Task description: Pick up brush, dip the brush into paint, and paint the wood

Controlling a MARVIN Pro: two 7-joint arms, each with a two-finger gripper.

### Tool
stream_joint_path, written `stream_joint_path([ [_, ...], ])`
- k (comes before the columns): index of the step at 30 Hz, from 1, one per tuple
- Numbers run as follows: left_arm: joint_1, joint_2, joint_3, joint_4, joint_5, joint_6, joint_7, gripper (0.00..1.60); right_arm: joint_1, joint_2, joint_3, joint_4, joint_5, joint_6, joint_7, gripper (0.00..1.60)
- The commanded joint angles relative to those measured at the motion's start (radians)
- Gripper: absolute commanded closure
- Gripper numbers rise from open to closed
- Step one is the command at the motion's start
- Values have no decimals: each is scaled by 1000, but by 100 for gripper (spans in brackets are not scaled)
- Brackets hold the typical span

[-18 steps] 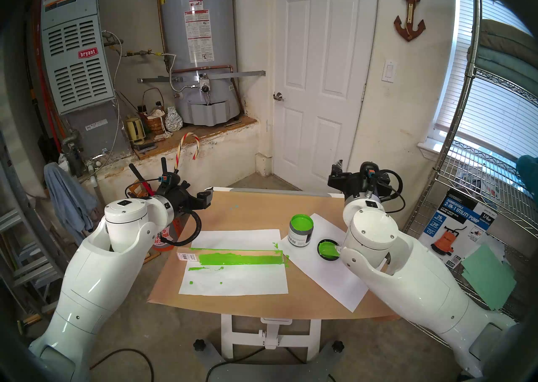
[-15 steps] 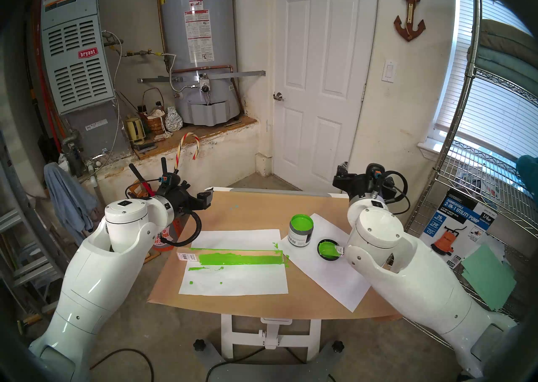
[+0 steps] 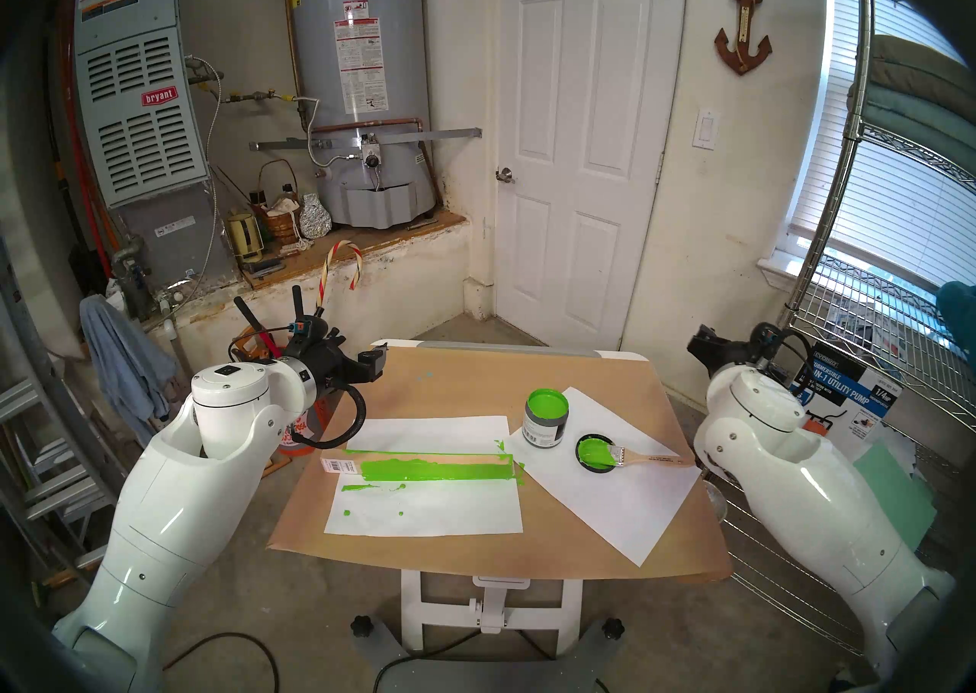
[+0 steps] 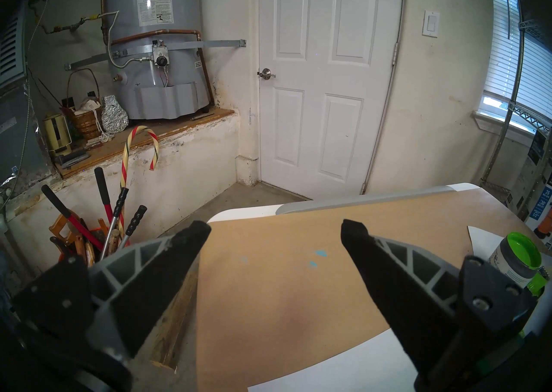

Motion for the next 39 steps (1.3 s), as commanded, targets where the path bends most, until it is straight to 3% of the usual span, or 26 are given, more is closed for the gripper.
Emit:
stream_joint_path([
  [1,-9,1,-6,-11,0,-3,0,0,-149,42,81,-63,124,-29,-19,0],
  [5,-10,2,-6,-10,0,-3,0,0,-156,67,58,-68,156,-25,-11,0],
  [7,-10,2,-6,-10,0,-3,0,0,-210,87,66,-85,186,-21,4,0],
  [15,-10,2,-6,-11,-1,-3,0,0,-290,178,40,-90,159,-36,120,0],
  [20,-10,2,-6,-11,-1,-3,0,0,-374,202,107,-113,174,-111,233,0],
  [22,-10,2,-6,-11,-1,-3,0,0,-369,194,107,-113,171,-128,231,0],
  [27,-10,2,-5,-10,0,-3,0,0,-411,185,137,-127,175,-212,349,0],
  [33,-10,2,-6,-11,-1,-3,0,0,-447,173,144,-148,186,-281,427,0],
  [39,-10,2,-6,-11,-1,-3,0,0,-488,113,156,-160,285,-371,556,0],
])
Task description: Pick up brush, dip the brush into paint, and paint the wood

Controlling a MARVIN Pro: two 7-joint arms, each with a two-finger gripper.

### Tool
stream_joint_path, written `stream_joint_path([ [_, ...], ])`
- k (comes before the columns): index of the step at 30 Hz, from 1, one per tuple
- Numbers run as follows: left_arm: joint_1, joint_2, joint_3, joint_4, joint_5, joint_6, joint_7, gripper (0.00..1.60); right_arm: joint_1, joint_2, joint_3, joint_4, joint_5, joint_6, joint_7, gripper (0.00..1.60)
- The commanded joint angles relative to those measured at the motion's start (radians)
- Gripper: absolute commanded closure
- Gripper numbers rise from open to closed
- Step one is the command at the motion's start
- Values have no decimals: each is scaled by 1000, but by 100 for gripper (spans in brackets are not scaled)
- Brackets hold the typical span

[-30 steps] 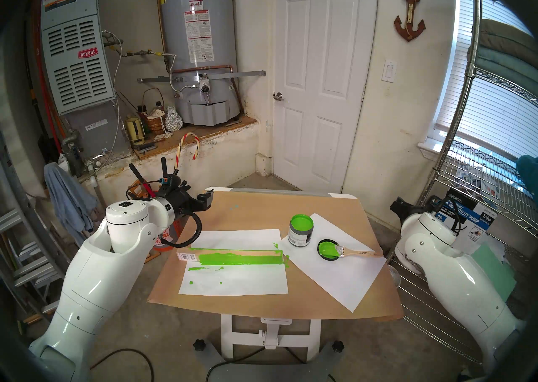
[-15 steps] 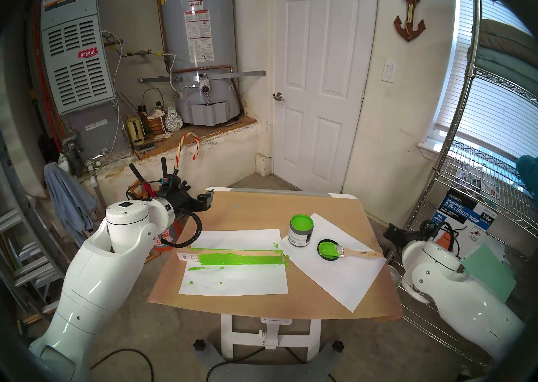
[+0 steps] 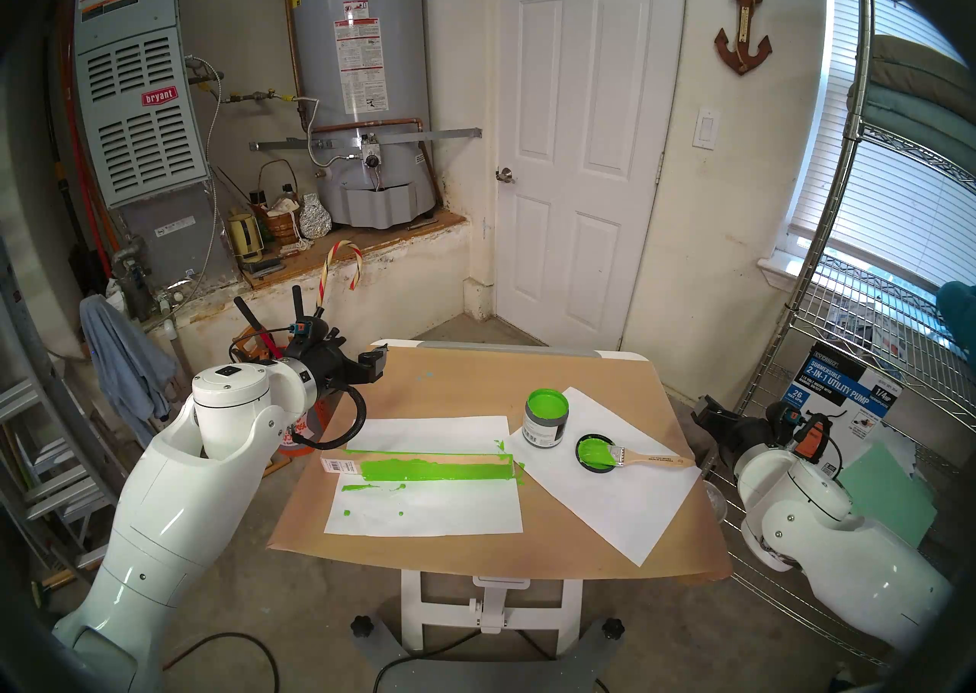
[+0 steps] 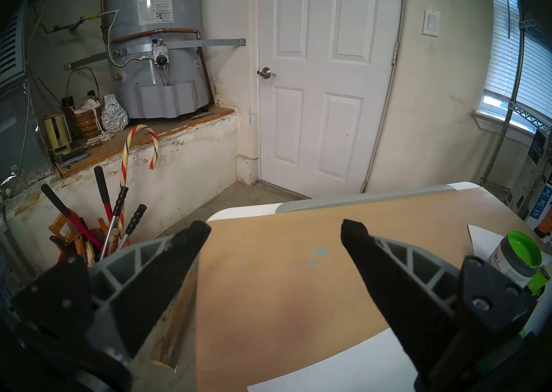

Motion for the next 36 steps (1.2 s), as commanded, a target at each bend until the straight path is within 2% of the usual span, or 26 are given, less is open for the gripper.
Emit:
stream_joint_path([
  [1,-10,2,-7,-13,-1,-3,0,0,-54,-48,19,-38,78,-91,113,0],
  [9,-10,2,-8,-14,-1,-3,0,0,-128,-95,79,-73,203,-169,248,0],
  [11,-10,2,-8,-14,-1,-3,0,0,-153,-99,93,-72,227,-179,306,0],
  [15,-9,2,-8,-14,-1,-3,0,0,-189,-96,120,-83,248,-188,331,0],
  [21,-10,2,-8,-14,-1,-3,0,0,-291,-109,193,-79,306,-200,437,0],
  [26,-9,2,-8,-14,-1,-3,0,0,-333,-133,229,-71,355,-196,491,0],
  [27,-9,2,-8,-14,-1,-3,0,0,-366,-143,249,-71,378,-185,531,0],
  [29,-9,2,-8,-14,-1,-3,0,0,-370,-147,248,-70,385,-178,538,0],
  [33,-9,2,-9,-15,-1,-3,0,0,-443,-154,293,-82,433,-126,628,0],
  [36,-9,2,-9,-16,-1,-3,0,0,-468,-159,316,-90,447,-102,659,0],
])
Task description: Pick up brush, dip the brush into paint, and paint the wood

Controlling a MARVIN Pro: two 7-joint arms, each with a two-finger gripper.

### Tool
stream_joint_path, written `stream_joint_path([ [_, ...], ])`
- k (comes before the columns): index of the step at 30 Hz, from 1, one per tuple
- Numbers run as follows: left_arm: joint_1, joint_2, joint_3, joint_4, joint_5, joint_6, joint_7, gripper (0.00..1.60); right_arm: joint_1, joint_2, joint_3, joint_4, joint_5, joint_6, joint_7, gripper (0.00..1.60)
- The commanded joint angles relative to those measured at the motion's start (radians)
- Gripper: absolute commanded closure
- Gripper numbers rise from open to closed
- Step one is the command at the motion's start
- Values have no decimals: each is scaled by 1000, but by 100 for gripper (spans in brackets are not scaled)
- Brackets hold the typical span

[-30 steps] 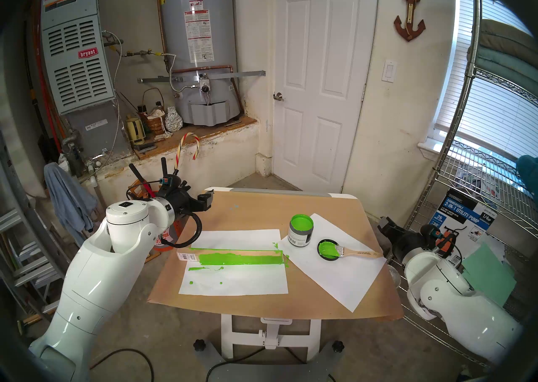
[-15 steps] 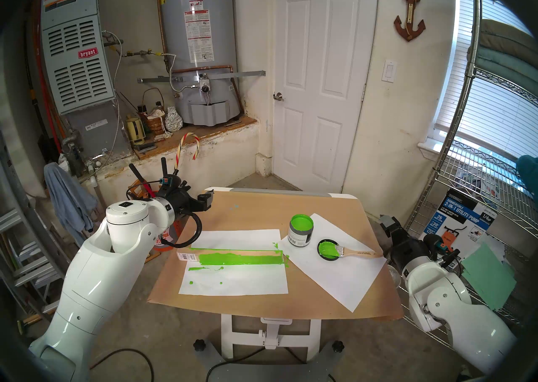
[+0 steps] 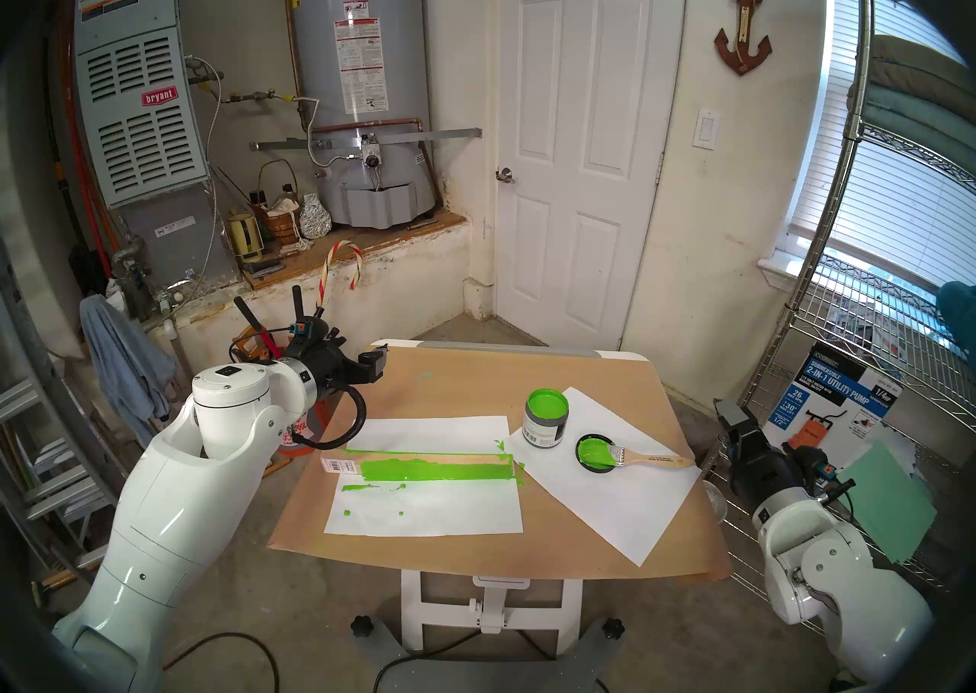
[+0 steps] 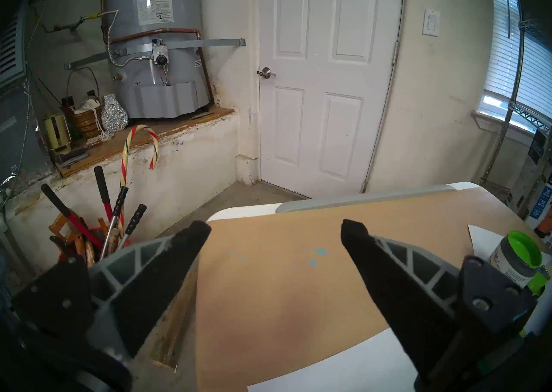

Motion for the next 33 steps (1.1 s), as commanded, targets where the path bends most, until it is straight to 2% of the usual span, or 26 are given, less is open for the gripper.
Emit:
stream_joint_path([
  [1,-8,2,-9,-16,-2,-3,0,0,-111,-10,77,-35,35,78,113,0],
  [2,-8,2,-9,-16,-2,-3,0,0,-111,-10,77,-35,35,78,113,0],
  [6,-8,2,-10,-18,-2,-2,1,0,-177,-10,140,-35,62,145,202,0],
  [8,-7,2,-10,-18,-2,-2,1,0,-180,-18,149,-36,62,160,201,0],
  [10,-7,2,-10,-18,-2,-2,1,0,-195,-22,164,-22,76,186,263,0],
  [14,-7,2,-10,-19,-2,-2,1,0,-201,-25,173,-14,81,204,292,0],
  [30,-7,2,-10,-19,-2,-2,1,0,-202,-35,181,-9,80,225,307,0],
  [31,-7,2,-10,-19,-2,-2,1,0,-207,-41,183,-7,73,227,337,0],
  [33,-7,2,-10,-19,-2,-2,1,0,-235,-48,199,-25,68,224,328,0],
])
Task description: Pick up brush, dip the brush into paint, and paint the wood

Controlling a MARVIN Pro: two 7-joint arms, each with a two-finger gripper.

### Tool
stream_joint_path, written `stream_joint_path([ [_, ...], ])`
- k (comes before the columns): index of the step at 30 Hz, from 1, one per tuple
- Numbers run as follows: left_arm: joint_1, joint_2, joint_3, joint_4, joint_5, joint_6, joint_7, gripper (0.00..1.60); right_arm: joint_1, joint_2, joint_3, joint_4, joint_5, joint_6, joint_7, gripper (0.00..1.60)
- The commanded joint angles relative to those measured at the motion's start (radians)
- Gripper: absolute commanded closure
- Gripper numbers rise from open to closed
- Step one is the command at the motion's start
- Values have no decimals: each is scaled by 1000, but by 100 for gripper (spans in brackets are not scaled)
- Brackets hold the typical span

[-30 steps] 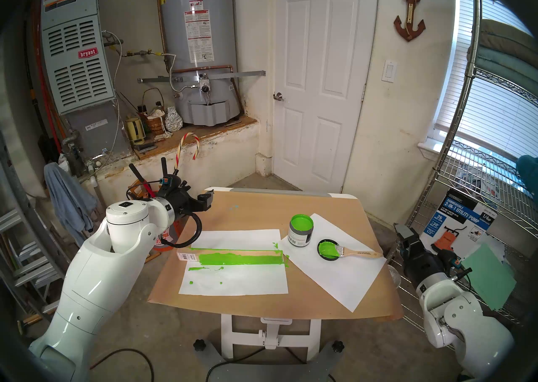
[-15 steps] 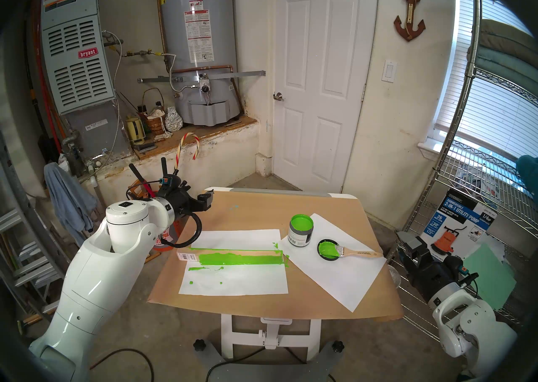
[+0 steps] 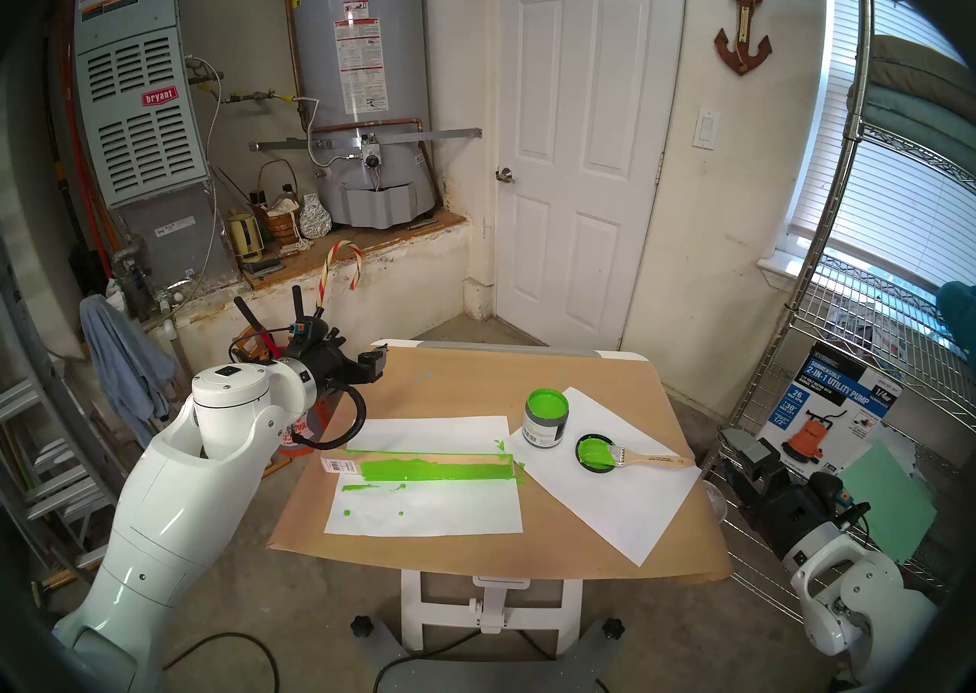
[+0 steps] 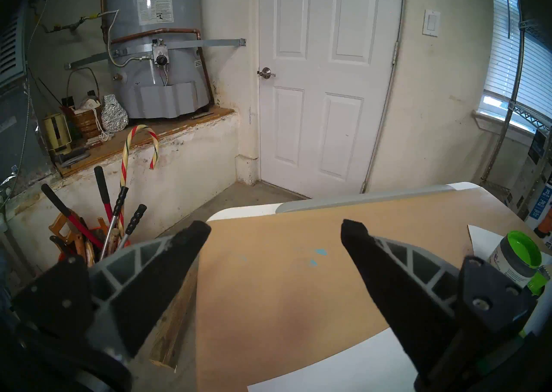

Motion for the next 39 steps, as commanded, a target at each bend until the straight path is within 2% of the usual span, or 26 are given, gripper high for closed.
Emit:
stream_joint_path([
  [1,-8,2,-9,-17,-2,-2,1,0,-42,-14,30,-30,-11,6,56,0],
  [2,-8,2,-9,-17,-2,-2,1,0,-53,-13,34,-36,-9,10,40,0],
  [4,-8,2,-9,-17,-2,-2,1,0,-51,-14,23,-25,-19,15,58,0],
  [5,-8,2,-10,-17,-2,-2,1,0,-44,-16,14,-23,-20,8,44,0],
  [7,-8,2,-10,-17,-2,-2,1,0,-28,-24,1,-8,-4,19,66,0],
  [15,-8,2,-9,-17,-2,-2,1,0,39,-6,-70,3,-42,12,39,0],
  [18,-8,2,-9,-17,-2,-2,1,0,67,-4,-98,8,-57,4,22,0],
  [19,-8,2,-9,-17,-2,-2,1,0,77,-4,-107,6,-71,-13,-5,0],
  [27,-8,2,-9,-17,-2,-2,1,0,140,3,-155,33,-72,-12,-72,0],
  [39,-8,2,-9,-17,-2,-2,1,0,214,-8,-210,60,-79,-18,-98,0],
])
